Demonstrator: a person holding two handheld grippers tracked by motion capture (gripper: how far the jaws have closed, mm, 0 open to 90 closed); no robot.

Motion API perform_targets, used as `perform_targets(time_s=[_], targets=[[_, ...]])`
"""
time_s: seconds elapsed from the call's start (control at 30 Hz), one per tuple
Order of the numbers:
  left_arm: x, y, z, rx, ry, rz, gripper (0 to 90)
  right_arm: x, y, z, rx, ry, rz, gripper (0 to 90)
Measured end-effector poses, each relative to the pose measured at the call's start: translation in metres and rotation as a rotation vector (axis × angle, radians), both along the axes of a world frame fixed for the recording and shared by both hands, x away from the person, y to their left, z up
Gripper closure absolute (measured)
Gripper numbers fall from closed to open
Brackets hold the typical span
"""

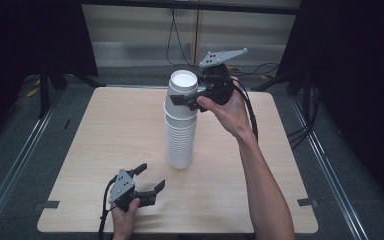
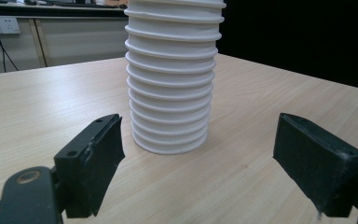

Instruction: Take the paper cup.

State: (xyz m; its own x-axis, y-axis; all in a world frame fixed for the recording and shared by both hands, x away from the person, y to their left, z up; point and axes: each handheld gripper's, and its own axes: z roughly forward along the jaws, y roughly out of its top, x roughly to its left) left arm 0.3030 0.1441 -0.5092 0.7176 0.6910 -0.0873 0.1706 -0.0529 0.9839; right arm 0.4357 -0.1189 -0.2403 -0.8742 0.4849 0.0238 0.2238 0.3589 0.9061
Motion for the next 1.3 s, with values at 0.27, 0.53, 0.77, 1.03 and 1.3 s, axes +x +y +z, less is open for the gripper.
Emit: perform_targets(time_s=[0.27,0.53,0.77,1.03,1.3], targets=[[0.0,0.0,0.0,0.005,0.001,0.0,15.7,-0.003,-0.004,0.004,0.035,-0.016,0.001,20.7],[0.0,0.0,0.0,0.007,0.002,-0.002,15.7,-0.006,-0.01,0.009,0.101,-0.031,0.005,20.9],[0.0,0.0,0.0,0.009,-0.001,-0.001,15.7,-0.008,-0.013,0.009,0.123,-0.059,-0.008,21.2],[0.0,0.0,0.0,0.004,0.003,0.0,15.7,-0.011,-0.02,0.012,0.202,-0.078,-0.012,21.3],[0.0,0.0,0.0,0.011,-0.001,0.002,15.7,-0.014,-0.023,0.006,0.239,-0.096,-0.015,21.3]])
